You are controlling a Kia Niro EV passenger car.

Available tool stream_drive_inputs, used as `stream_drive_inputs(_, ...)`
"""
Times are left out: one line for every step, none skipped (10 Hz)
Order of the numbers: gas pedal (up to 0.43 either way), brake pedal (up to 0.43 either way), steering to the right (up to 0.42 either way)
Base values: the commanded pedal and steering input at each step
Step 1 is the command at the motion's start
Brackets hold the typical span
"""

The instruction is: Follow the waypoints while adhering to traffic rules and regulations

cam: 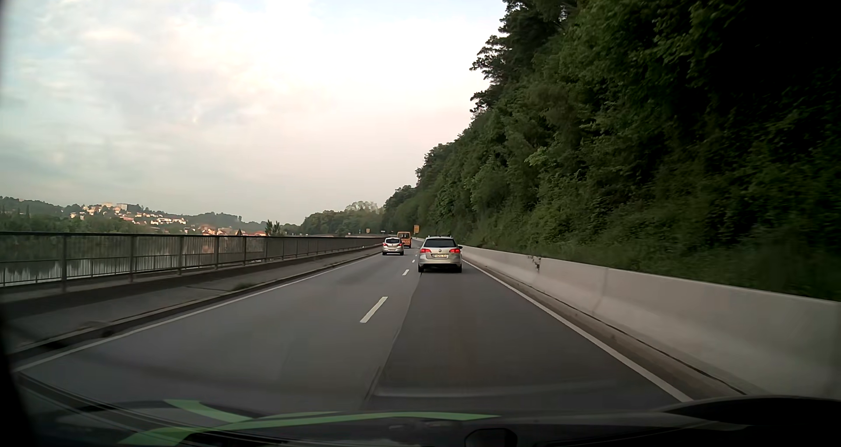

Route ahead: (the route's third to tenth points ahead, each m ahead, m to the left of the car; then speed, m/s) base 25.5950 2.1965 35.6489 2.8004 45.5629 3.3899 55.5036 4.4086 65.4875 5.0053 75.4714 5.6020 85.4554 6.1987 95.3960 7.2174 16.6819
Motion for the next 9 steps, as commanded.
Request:
stream_drive_inputs(0.110, 0.000, -0.012)
stream_drive_inputs(0.110, 0.000, -0.012)
stream_drive_inputs(0.110, 0.000, -0.011)
stream_drive_inputs(0.110, 0.000, -0.011)
stream_drive_inputs(0.110, 0.000, -0.011)
stream_drive_inputs(0.110, 0.000, -0.010)
stream_drive_inputs(0.110, 0.000, -0.010)
stream_drive_inputs(0.110, 0.000, -0.009)
stream_drive_inputs(0.110, 0.000, -0.008)
